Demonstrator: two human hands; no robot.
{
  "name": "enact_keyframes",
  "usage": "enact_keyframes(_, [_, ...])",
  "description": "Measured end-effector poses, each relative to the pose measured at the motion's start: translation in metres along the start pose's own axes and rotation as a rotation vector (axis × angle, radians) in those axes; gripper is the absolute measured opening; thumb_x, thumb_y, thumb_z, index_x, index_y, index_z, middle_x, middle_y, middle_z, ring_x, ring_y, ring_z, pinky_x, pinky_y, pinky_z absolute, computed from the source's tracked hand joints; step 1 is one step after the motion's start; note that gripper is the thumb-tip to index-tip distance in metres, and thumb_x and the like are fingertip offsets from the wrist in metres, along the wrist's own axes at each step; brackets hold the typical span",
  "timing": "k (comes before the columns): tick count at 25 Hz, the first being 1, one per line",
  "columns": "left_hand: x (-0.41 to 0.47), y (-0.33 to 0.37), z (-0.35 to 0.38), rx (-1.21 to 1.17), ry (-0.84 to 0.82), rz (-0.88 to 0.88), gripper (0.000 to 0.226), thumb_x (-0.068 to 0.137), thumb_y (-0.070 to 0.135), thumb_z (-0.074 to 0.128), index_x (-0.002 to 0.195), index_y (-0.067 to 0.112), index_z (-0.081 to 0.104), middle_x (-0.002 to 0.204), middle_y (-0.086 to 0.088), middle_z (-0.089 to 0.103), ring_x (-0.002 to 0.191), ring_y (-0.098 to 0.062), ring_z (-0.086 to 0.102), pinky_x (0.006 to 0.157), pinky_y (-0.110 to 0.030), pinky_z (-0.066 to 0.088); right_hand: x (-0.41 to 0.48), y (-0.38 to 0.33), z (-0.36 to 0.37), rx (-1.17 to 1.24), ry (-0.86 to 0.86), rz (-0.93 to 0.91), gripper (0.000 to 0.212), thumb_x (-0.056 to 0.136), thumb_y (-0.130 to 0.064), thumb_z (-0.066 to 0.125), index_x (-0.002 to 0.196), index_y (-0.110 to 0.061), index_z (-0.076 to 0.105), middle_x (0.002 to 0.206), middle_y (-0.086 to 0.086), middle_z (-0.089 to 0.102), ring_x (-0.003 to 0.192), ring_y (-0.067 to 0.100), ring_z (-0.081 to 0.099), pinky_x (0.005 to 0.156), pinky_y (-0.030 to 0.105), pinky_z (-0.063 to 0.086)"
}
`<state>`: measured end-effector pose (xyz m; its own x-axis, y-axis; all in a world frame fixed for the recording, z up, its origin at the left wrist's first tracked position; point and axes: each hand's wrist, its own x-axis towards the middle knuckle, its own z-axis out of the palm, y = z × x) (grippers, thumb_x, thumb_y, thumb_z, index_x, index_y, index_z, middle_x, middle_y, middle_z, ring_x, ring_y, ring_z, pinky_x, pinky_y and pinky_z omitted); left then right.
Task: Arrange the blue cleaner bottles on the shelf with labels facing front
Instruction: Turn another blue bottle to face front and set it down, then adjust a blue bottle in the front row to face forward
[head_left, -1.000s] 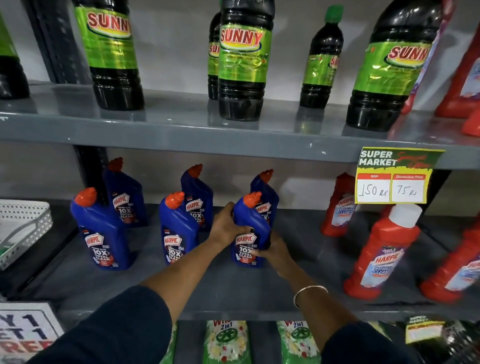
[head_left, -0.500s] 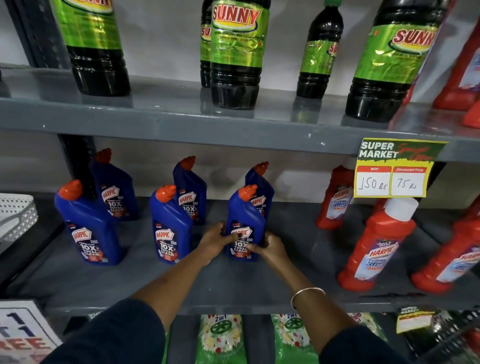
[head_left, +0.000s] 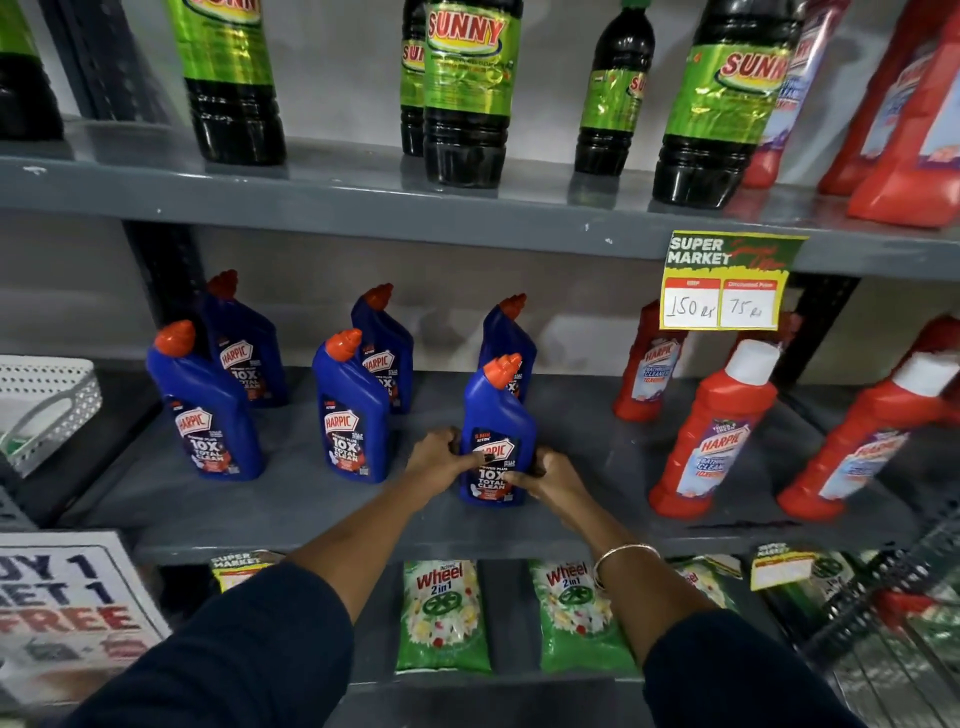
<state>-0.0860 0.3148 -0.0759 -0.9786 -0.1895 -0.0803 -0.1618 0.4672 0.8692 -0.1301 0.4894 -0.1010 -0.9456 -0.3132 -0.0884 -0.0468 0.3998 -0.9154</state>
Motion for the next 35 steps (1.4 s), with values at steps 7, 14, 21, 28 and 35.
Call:
enact_keyframes(7, [-0.04, -0.002, -0.008, 0.043, 0.373, 0.201, 0.044, 0.08, 0.022, 0.064, 0.119, 0.01, 0.047, 0.124, -0.01, 0.053, 0.115, -0.024, 0.051, 0.091, -0.032, 0.043, -0.049, -0.022, 0.023, -0.225, 0.598, -0.288, 0.054, 0.07, -0.03, 0.074, 0.112, -0.01, 0.045, 0.113, 0.008, 0.052, 0.103, 0.02, 0.051, 0.074, 0.031, 0.048])
enact_keyframes(14, [-0.049, -0.042, -0.082, -0.026, 0.734, 0.186, 0.048, 0.082, 0.009, 0.06, 0.125, 0.004, 0.038, 0.131, -0.017, 0.039, 0.121, -0.027, 0.036, 0.097, -0.027, 0.028, -0.046, -0.046, 0.118, -0.6, 0.474, -0.62, 0.053, 0.069, -0.021, 0.063, 0.117, -0.015, 0.044, 0.125, 0.008, 0.051, 0.114, 0.02, 0.038, 0.094, 0.042, 0.048])
enact_keyframes(21, [-0.01, -0.066, -0.13, -0.361, 0.256, 0.095, 0.018, 0.086, 0.011, 0.055, 0.103, 0.016, 0.049, 0.09, 0.011, 0.059, 0.092, -0.017, 0.057, 0.068, -0.015, 0.044, 0.01, -0.073, 0.17, -0.072, 0.04, -0.183, 0.056, 0.077, -0.031, 0.066, 0.122, -0.006, 0.046, 0.122, 0.016, 0.059, 0.11, 0.026, 0.056, 0.095, 0.035, 0.045])
enact_keyframes(28, [-0.02, -0.072, -0.13, -0.234, 0.287, 0.068, 0.032, 0.078, 0.02, 0.066, 0.106, 0.009, 0.055, 0.094, -0.001, 0.065, 0.085, -0.014, 0.062, 0.073, -0.023, 0.052, 0.003, -0.066, 0.164, -0.055, 0.122, -0.142, 0.045, 0.079, -0.019, 0.067, 0.117, 0.001, 0.053, 0.115, 0.02, 0.064, 0.105, 0.029, 0.061, 0.083, 0.032, 0.048])
enact_keyframes(35, [-0.055, -0.07, -0.113, -0.119, 0.346, 0.03, 0.039, 0.076, 0.028, 0.067, 0.108, 0.011, 0.053, 0.107, -0.01, 0.068, 0.097, -0.025, 0.065, 0.085, -0.045, 0.055, -0.027, -0.055, 0.154, -0.011, 0.07, -0.131, 0.04, 0.079, -0.017, 0.067, 0.113, 0.0, 0.054, 0.112, 0.019, 0.065, 0.101, 0.027, 0.063, 0.078, 0.029, 0.048])
